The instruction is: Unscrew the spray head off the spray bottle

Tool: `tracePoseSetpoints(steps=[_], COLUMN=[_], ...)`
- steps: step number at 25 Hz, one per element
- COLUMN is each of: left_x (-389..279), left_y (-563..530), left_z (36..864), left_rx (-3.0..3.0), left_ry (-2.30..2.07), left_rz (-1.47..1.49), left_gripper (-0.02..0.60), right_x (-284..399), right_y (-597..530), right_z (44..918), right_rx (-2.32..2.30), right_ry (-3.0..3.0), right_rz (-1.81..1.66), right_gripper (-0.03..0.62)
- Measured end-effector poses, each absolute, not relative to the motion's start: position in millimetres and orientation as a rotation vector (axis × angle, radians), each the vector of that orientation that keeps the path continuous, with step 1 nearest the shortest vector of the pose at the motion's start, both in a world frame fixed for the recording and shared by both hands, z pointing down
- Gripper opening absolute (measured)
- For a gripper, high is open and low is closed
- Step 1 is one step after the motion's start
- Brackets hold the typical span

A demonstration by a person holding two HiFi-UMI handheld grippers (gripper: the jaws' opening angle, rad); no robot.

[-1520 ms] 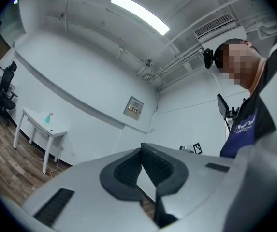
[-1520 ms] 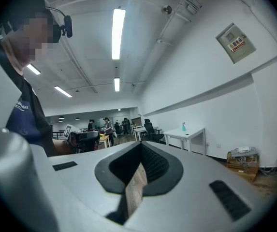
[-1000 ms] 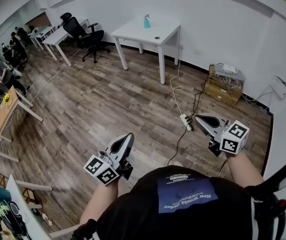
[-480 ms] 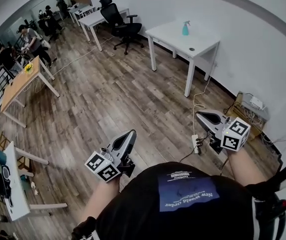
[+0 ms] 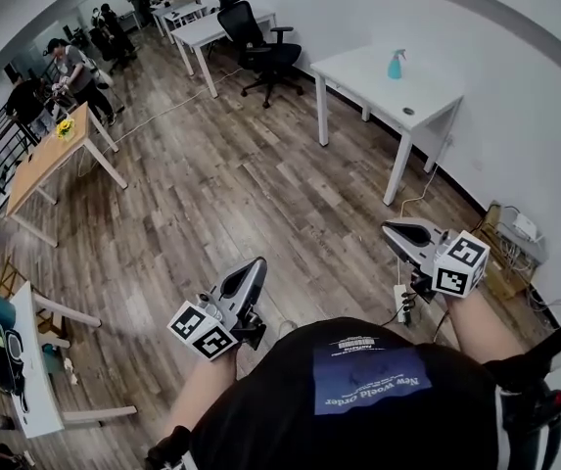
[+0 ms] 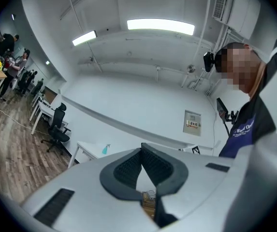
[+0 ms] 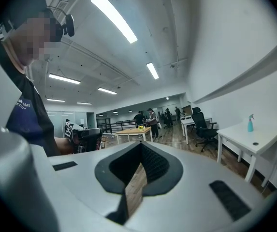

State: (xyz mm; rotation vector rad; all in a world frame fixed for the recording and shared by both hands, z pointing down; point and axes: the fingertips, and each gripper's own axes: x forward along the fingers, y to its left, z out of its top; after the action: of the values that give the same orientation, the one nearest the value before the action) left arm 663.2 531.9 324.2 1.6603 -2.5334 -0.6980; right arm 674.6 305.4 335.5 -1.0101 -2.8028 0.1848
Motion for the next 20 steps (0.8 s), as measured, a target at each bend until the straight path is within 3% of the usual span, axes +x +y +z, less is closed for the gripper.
tracePoseSetpoints(steps=[10, 20], left_x=[503.5, 393.9], left_y=[594.1, 612.7], left_z=[320.9, 333.3], left_rx=[1.742, 1.696], left_ry=[-2.497, -2.509], left_rz=[-0.600, -0.617], left_gripper=[0.003, 0.003], right_x=[514.5, 398.9], right_y=[362.7, 381.4], right_z=[330.5, 336.7], right_rx=[-0.922, -0.970], right_ry=[-2.861, -2.829], right_rz=[0.226, 0.199], right_gripper=[-0.009, -0.009])
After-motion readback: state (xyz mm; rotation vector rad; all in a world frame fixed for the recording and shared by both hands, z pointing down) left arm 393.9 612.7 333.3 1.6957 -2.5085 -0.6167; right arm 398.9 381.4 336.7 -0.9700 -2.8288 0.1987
